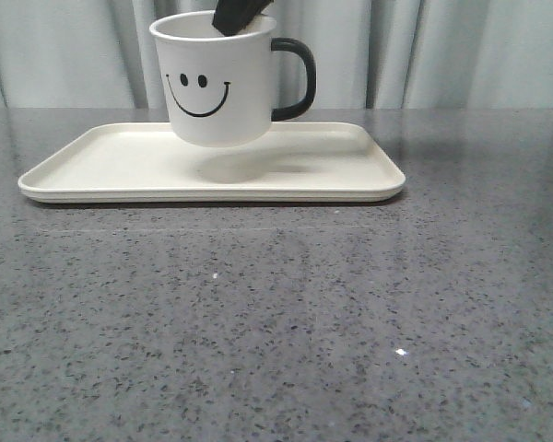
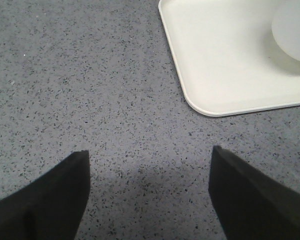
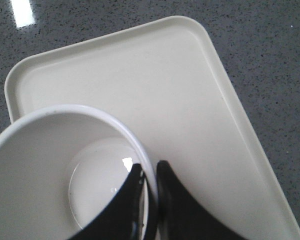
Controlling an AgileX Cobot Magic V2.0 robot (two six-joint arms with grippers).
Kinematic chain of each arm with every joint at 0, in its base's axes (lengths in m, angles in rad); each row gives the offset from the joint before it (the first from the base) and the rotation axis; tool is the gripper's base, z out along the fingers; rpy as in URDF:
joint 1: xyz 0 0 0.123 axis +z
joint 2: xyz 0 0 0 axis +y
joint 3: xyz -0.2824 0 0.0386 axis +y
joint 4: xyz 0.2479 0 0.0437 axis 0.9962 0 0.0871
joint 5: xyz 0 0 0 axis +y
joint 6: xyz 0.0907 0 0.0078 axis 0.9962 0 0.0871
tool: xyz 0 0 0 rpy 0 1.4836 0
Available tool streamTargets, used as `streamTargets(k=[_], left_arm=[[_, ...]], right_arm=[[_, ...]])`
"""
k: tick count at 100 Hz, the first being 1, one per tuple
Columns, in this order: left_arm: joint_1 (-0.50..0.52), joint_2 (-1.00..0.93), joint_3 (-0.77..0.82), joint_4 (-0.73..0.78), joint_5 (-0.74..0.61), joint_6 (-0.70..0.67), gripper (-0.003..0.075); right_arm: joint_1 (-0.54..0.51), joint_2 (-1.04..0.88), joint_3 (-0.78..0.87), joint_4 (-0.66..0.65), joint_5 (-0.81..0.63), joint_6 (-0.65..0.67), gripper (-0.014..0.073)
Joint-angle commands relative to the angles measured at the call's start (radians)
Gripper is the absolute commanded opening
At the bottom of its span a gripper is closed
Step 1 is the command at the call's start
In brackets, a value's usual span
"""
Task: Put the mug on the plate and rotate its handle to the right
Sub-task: 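Grasp the mug rim with the right gripper and lift it slightly, then rotate the held mug so the smiley face turns toward the robot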
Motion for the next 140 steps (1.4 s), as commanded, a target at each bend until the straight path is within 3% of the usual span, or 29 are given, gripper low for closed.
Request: streamTargets(k=[1,140], left_arm=[[0.003,-0.004,-0.025,0.001,-0.061,-0.009,0.0494],[0.003,-0.004,-0.025,0.001,-0.061,-0.009,0.0494]], right_arm=[[0.002,-0.065,-0.033,0.059,0.084,-0.021,-0.0061],[0.0,-0.064,0.064,0.099,0.084,-0.153,-0.0061]])
